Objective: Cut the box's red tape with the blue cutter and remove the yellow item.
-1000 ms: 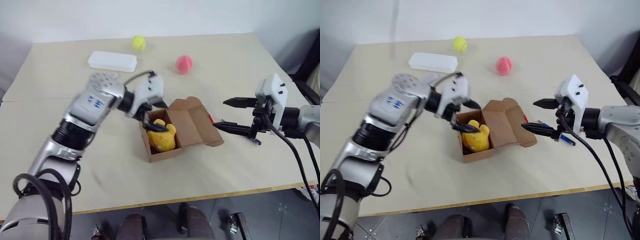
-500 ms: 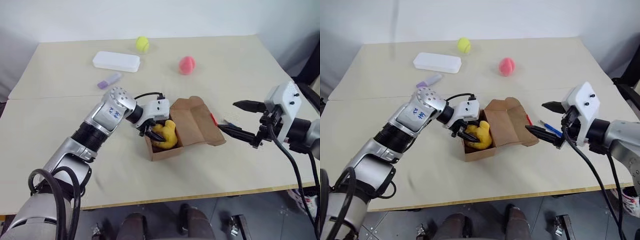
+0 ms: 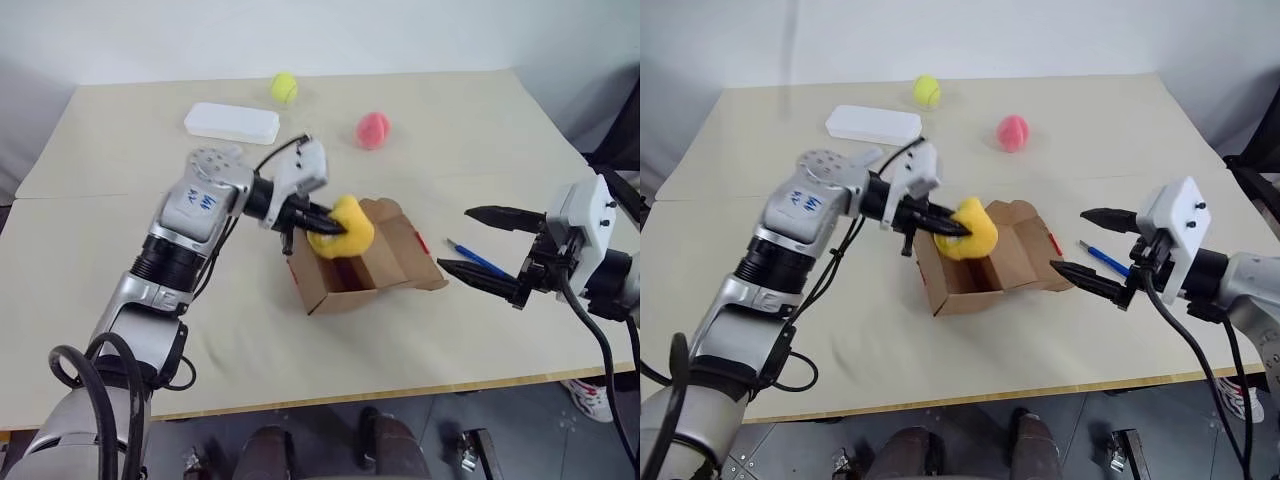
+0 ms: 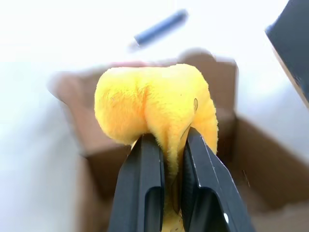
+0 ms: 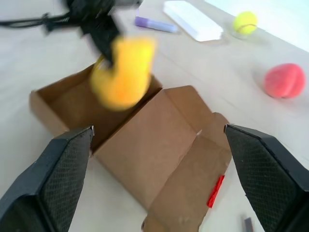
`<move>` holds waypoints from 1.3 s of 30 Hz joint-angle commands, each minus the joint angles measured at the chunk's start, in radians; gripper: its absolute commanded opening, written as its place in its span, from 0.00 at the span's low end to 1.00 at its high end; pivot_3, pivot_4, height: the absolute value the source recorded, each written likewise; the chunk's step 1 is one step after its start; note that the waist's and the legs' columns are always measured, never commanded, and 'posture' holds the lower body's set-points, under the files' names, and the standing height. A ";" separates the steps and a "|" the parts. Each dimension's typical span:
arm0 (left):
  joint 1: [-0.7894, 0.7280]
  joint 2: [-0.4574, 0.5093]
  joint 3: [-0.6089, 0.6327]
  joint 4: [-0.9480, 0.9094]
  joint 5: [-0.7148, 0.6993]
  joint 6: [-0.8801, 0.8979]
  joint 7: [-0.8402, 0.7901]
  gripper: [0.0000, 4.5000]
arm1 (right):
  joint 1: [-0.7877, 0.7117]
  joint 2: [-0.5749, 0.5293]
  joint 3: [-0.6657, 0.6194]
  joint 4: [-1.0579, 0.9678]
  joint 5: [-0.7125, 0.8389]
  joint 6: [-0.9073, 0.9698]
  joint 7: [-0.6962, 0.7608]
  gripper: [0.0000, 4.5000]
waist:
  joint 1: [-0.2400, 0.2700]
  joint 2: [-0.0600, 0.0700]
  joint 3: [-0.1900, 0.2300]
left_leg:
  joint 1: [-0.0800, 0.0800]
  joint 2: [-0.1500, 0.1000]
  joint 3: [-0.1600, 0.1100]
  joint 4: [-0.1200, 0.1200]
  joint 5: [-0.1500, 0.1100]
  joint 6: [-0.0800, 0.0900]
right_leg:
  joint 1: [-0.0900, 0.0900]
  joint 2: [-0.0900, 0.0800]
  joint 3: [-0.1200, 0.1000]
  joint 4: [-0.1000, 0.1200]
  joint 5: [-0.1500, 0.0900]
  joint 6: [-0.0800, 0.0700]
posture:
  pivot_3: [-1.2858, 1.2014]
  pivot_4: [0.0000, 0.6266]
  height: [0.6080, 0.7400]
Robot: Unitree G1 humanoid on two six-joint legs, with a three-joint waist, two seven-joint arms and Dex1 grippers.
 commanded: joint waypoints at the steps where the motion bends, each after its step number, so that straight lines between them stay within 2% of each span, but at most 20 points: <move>1: -0.058 0.000 0.106 -0.043 -0.059 0.066 0.076 0.02 | -0.031 -0.013 -0.005 0.013 -0.008 -0.029 0.010 1.00 | -0.001 0.000 0.000 | 0.000 0.000 0.000 0.000 0.000 0.000 | 0.000 0.000 0.000 0.001 0.000 0.000 | 0.52 0.24 1.00; 4: -0.085 0.027 0.180 -0.028 -0.066 0.118 0.172 0.02 | -0.045 -0.022 0.008 0.033 -0.015 -0.036 0.028 1.00 | -0.002 0.000 0.000 | 0.000 0.000 0.000 0.001 0.000 0.000 | 0.000 0.000 0.000 0.001 0.000 0.000 | 0.52 0.24 1.00; 7: -0.079 0.112 0.205 0.014 -0.008 0.142 0.262 0.02 | -0.058 -0.028 0.017 0.053 -0.022 -0.042 0.042 1.00 | -0.004 0.000 0.000 | 0.001 0.000 0.000 0.000 0.000 0.000 | 0.000 0.000 0.000 0.001 0.000 0.000 | 0.52 0.24 1.00; 11: 0.027 0.317 0.168 0.080 0.130 0.159 0.355 0.02 | -0.081 -0.033 0.042 0.093 -0.036 -0.052 0.076 1.00 | -0.027 0.001 0.000 | 0.004 0.000 0.001 -0.003 0.000 0.000 | 0.000 0.000 0.001 0.002 0.000 0.000 | 0.52 0.24 1.00; 15: 0.207 0.451 0.157 -0.012 0.155 0.226 0.335 0.02 | -0.126 -0.028 0.099 0.146 -0.059 -0.073 0.110 1.00 | -0.029 0.000 0.000 | 0.004 0.000 0.001 -0.004 0.000 -0.001 | 0.000 0.000 0.001 0.003 0.000 0.000 | 0.52 0.24 1.00; 17: 0.291 0.488 0.172 -0.068 0.150 0.267 0.334 0.02 | -0.160 -0.021 0.133 0.174 -0.072 -0.082 0.127 1.00 | -0.021 -0.001 0.001 | 0.003 0.000 0.001 -0.003 0.000 0.000 | 0.000 0.000 0.001 0.002 0.000 0.000 | 0.52 0.24 1.00; 22: 0.440 0.566 0.245 -0.199 0.112 0.384 0.332 0.37 | -0.238 -0.013 0.201 0.245 -0.102 -0.108 0.174 1.00 | -0.011 -0.003 0.001 | 0.002 0.000 0.000 -0.001 0.000 -0.001 | 0.000 0.000 0.001 0.002 0.000 0.000 | 0.52 0.24 1.00; 26: 0.494 0.602 0.313 -0.279 0.064 0.436 0.328 0.65 | -0.283 -0.008 0.236 0.297 -0.126 -0.128 0.210 1.00 | -0.011 -0.003 0.001 | 0.003 0.000 0.001 -0.002 0.000 -0.001 | 0.000 0.000 0.001 0.003 0.000 0.000 | 0.52 0.24 1.00; 31: 0.531 0.620 0.404 -0.340 0.010 0.403 0.322 0.99 | -0.310 -0.009 0.248 0.337 -0.144 -0.143 0.242 1.00 | -0.011 -0.003 0.001 | 0.003 0.000 0.001 -0.002 0.000 -0.001 | 0.000 0.000 0.001 0.003 0.000 0.000 | 0.52 0.24 1.00; 33: 0.531 0.596 0.458 -0.352 -0.013 0.364 0.342 0.99 | -0.311 -0.013 0.244 0.352 -0.151 -0.149 0.252 1.00 | -0.011 -0.003 0.001 | 0.003 0.000 0.001 -0.002 0.000 -0.001 | 0.000 0.000 0.001 0.003 0.000 0.000 | 0.52 0.24 1.00; 36: 0.579 0.510 0.558 -0.423 -0.101 0.221 0.313 0.99 | -0.286 -0.033 0.226 0.388 -0.169 -0.162 0.279 1.00 | -0.010 -0.003 0.001 | 0.003 0.000 0.001 -0.001 0.000 -0.001 | 0.000 0.000 0.001 0.003 0.000 0.000 | 0.52 0.24 1.00; 39: 0.684 0.410 0.626 -0.510 -0.179 0.048 0.259 0.99 | -0.222 -0.016 0.157 0.446 -0.133 -0.196 0.330 1.00 | -0.010 -0.002 0.001 | 0.003 0.000 0.001 -0.002 0.000 -0.001 | 0.000 0.000 0.001 0.002 0.000 0.000 | 0.52 0.24 1.00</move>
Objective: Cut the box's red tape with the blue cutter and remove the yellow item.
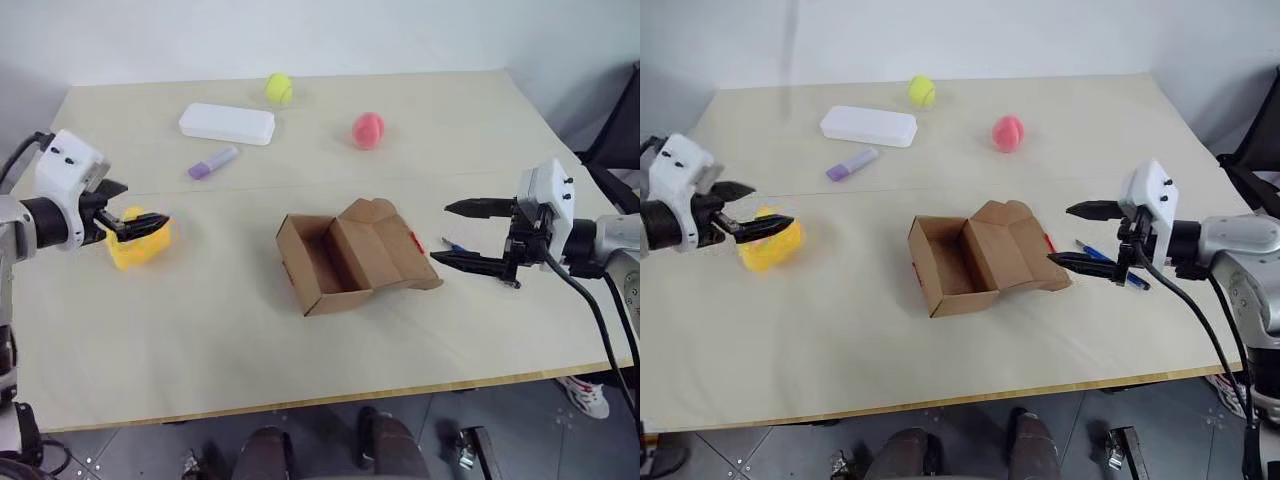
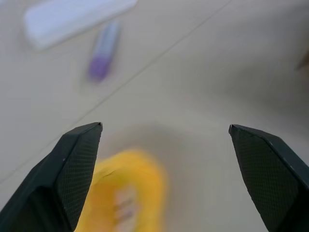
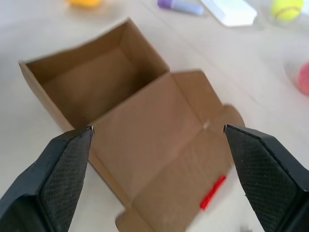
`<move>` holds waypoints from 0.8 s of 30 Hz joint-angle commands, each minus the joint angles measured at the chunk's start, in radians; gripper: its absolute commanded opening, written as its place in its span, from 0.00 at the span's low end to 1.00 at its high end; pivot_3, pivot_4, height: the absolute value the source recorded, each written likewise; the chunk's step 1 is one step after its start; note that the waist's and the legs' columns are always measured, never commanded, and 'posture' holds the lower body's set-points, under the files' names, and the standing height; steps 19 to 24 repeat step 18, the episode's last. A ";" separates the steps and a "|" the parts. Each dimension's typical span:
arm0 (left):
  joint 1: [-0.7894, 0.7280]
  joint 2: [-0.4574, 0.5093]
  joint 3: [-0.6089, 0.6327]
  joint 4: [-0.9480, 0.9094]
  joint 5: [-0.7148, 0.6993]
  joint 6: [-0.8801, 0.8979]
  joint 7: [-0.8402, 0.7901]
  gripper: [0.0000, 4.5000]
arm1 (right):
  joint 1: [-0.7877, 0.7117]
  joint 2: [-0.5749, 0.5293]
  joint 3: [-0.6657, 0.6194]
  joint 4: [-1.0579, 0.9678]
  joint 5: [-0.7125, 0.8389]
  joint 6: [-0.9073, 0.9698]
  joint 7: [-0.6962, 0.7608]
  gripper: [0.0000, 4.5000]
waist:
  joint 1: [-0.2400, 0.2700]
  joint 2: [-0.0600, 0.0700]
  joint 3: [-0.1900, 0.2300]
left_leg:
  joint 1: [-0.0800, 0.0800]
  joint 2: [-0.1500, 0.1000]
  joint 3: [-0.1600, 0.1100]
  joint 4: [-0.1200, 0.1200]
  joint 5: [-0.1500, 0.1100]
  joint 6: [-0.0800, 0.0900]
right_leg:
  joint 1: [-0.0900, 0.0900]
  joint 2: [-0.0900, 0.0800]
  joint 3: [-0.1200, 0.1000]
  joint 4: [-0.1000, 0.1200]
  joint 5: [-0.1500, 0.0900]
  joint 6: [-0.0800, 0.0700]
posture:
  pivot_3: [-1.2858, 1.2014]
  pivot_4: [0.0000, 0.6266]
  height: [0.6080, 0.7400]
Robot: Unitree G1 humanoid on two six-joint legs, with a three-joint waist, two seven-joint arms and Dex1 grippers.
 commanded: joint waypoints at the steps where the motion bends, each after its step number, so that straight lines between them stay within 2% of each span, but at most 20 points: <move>1: 0.117 -0.088 0.094 -0.113 -0.089 -0.207 -0.056 0.99 | 0.075 0.005 -0.117 0.071 0.035 -0.067 0.067 1.00 | 0.000 0.000 0.000 | 0.000 0.000 0.000 0.000 0.000 0.000 | 0.000 0.000 0.000 0.000 0.000 0.000 | 0.52 0.24 1.00; 4: 0.259 -0.158 0.132 -0.173 -0.125 -0.280 -0.066 0.99 | 0.165 -0.024 -0.136 0.179 -0.040 -0.183 0.127 1.00 | -0.006 0.000 0.000 | 0.001 0.000 0.001 0.000 0.000 0.000 | 0.000 0.000 0.000 0.000 0.000 0.000 | 0.52 0.24 1.00; 7: 0.454 -0.175 0.131 -0.223 -0.178 -0.288 -0.147 0.99 | 0.263 -0.049 -0.146 0.323 -0.127 -0.365 0.201 1.00 | -0.017 0.000 0.000 | 0.001 0.000 0.001 0.000 0.000 0.000 | 0.000 0.000 0.000 0.000 0.000 0.000 | 0.52 0.24 1.00; 10: 0.566 -0.196 0.125 -0.218 -0.206 -0.338 -0.192 0.99 | 0.298 -0.045 -0.144 0.424 -0.178 -0.454 0.192 1.00 | -0.020 0.000 0.000 | 0.002 0.000 0.003 0.000 0.000 0.000 | 0.000 0.000 0.002 0.000 0.000 0.000 | 0.52 0.24 1.00; 14: 0.611 -0.240 0.108 -0.221 -0.229 -0.369 -0.171 0.99 | 0.325 -0.005 -0.160 0.455 -0.190 -0.527 0.162 1.00 | -0.022 0.001 0.000 | 0.007 0.000 0.008 0.002 0.000 0.000 | 0.004 0.000 0.007 0.000 0.001 -0.002 | 0.52 0.24 1.00; 16: 0.622 -0.252 0.093 -0.228 -0.230 -0.383 -0.166 0.99 | 0.350 0.011 -0.167 0.424 -0.180 -0.516 0.146 1.00 | -0.021 0.002 -0.001 | 0.019 0.001 0.008 0.001 0.000 0.000 | 0.016 0.000 0.007 -0.002 0.000 -0.003 | 0.52 0.24 1.00; 24: 0.630 -0.256 0.078 -0.225 -0.225 -0.399 -0.165 0.99 | 0.371 0.026 -0.177 0.394 -0.170 -0.502 0.127 1.00 | -0.020 0.002 -0.001 | 0.019 0.001 0.008 0.001 0.000 0.000 | 0.016 0.000 0.008 -0.002 0.001 -0.004 | 0.52 0.24 1.00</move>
